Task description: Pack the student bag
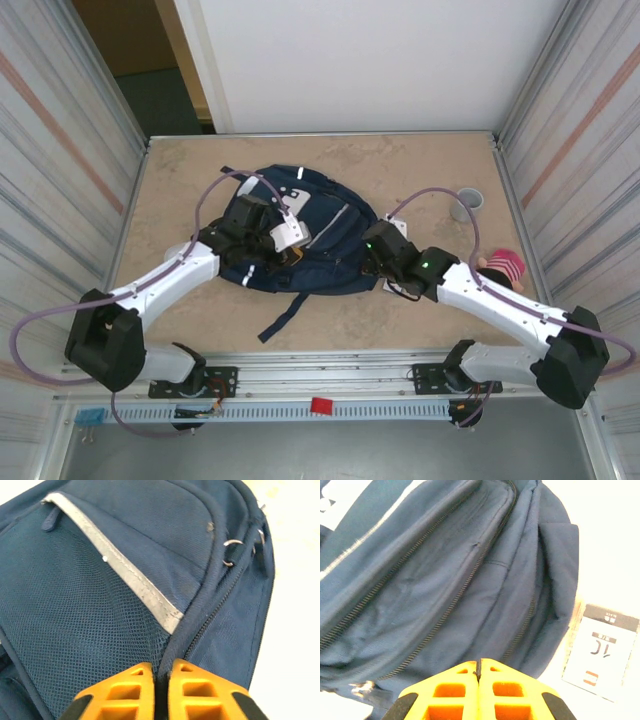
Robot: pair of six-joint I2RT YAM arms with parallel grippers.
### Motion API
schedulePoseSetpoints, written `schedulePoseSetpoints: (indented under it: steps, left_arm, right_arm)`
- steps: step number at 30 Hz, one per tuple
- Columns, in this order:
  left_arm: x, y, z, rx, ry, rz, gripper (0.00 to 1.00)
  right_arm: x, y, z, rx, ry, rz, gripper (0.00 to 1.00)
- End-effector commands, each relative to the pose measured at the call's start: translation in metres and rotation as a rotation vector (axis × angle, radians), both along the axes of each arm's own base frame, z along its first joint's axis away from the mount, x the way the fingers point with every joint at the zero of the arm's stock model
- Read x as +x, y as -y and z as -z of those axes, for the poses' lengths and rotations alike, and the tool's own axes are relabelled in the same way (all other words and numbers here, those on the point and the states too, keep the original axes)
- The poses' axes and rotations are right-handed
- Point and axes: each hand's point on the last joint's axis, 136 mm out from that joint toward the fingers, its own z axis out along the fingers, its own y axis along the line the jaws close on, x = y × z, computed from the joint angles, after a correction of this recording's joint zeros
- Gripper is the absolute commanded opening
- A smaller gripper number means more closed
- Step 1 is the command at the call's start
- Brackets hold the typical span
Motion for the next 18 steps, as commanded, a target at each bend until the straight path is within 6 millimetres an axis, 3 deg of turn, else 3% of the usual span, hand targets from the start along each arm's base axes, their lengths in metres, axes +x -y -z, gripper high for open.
schedulePoseSetpoints:
  steps: [1, 4, 8, 12, 18]
  left_arm:
    - [-0.003, -0.006, -0.03, -0.089, -0.038, -0.11, 0.32]
    - [-0.003, -0.016, -0.045, -0.203, -0.123, -0.323, 0.56]
    - [-0.004, -0.051, -0.041, -0.301, -0.238, -0.679, 0.71]
    - [-0.012, -0.078, -0.013, -0.385, -0.412, -0.955, 0.81]
    - [0.0, -0.096, 0.037, -0.458, -0.656, -1.174, 0.85]
  right_arm:
    - [-0.013, -0.027, 0.002, 0.035, -0.022, -0.206, 0.0]
    - [-0.016, -0.042, 0.008, 0.04, -0.06, -0.272, 0.0]
    - [-0.021, -0.052, 0.018, 0.011, -0.107, -0.313, 0.0]
    - [-0.023, -0.058, 0.024, 0.038, -0.135, -0.324, 0.0]
    - [-0.021, -0.058, 0.026, 0.081, -0.153, -0.304, 0.01]
